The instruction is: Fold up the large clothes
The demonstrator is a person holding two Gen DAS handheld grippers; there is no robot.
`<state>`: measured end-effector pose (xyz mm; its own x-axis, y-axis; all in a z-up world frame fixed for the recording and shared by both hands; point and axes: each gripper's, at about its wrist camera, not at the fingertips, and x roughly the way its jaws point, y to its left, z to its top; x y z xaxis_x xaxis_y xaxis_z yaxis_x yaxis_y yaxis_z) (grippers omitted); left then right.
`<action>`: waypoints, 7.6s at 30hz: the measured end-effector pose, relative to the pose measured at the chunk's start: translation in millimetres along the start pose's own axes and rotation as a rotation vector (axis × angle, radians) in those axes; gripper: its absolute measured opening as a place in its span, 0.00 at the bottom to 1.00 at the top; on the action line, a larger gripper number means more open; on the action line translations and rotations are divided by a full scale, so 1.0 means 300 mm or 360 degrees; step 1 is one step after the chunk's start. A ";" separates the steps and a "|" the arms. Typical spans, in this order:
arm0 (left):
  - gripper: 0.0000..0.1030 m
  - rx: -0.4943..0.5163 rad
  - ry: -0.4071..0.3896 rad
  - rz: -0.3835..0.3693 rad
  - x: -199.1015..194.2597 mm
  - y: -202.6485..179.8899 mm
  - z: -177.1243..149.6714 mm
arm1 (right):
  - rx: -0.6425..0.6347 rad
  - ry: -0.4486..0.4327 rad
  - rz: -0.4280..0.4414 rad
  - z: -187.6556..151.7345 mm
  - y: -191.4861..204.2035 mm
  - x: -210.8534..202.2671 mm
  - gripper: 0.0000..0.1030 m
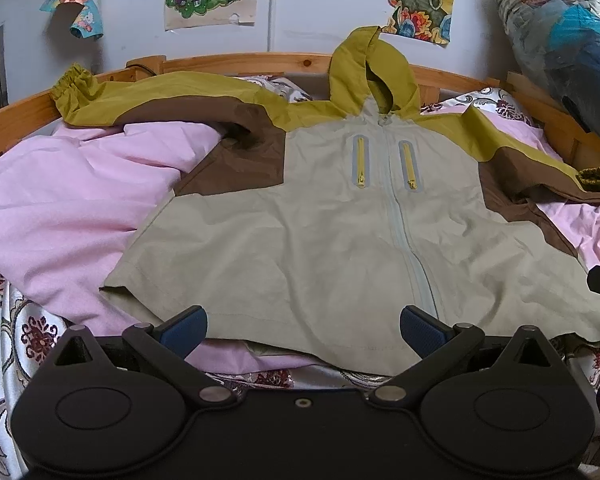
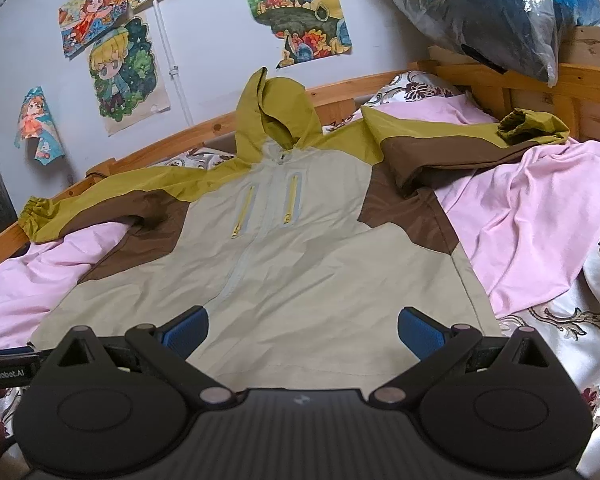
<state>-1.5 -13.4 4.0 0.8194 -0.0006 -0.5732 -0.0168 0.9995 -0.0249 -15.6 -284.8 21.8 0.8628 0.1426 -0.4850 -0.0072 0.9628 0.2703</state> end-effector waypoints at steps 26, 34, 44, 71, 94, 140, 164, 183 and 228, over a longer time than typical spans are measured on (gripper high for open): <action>0.99 0.0064 0.0106 -0.0037 0.135 -0.107 0.300 | -0.0070 0.0044 -0.0268 0.208 -0.098 0.020 1.00; 0.99 0.0126 -0.0040 -0.0039 0.297 -0.167 0.560 | -0.0061 -0.0142 -0.0345 0.459 -0.326 0.137 1.00; 0.99 0.0181 0.0106 -0.0154 0.589 -0.242 0.528 | -0.0516 -0.0170 -0.0972 0.589 -0.532 0.537 0.94; 0.99 0.0067 0.0061 -0.0083 0.516 -0.113 0.491 | -0.0659 -0.0453 -0.0117 1.025 -0.015 0.416 0.10; 0.99 -0.0027 0.0023 0.0009 0.483 0.126 0.464 | -0.0446 0.0220 0.0787 0.442 0.195 0.803 0.72; 0.07 -0.0158 0.0188 -0.0917 0.927 -0.251 0.513 | 0.0072 -0.0085 0.0162 0.336 -0.336 0.828 1.00; 0.28 -0.0277 0.0228 0.0099 0.740 0.094 0.406 | -0.0056 -0.0058 -0.0153 0.349 -0.344 0.834 1.00; 0.96 -0.0369 -0.0303 0.0870 0.549 0.558 0.690 | -0.0157 -0.0075 -0.0020 0.310 -0.291 0.805 1.00; 0.01 0.0579 -0.0536 -0.0817 0.674 -0.505 0.681 | -0.0170 -0.0223 -0.0084 0.370 -0.333 0.700 1.00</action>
<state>283.8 -158.9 59.0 0.8062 -0.5229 -0.2767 0.5625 0.8224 0.0848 222.5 -376.3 -14.8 0.9254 0.0652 -0.3733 -0.0074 0.9880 0.1543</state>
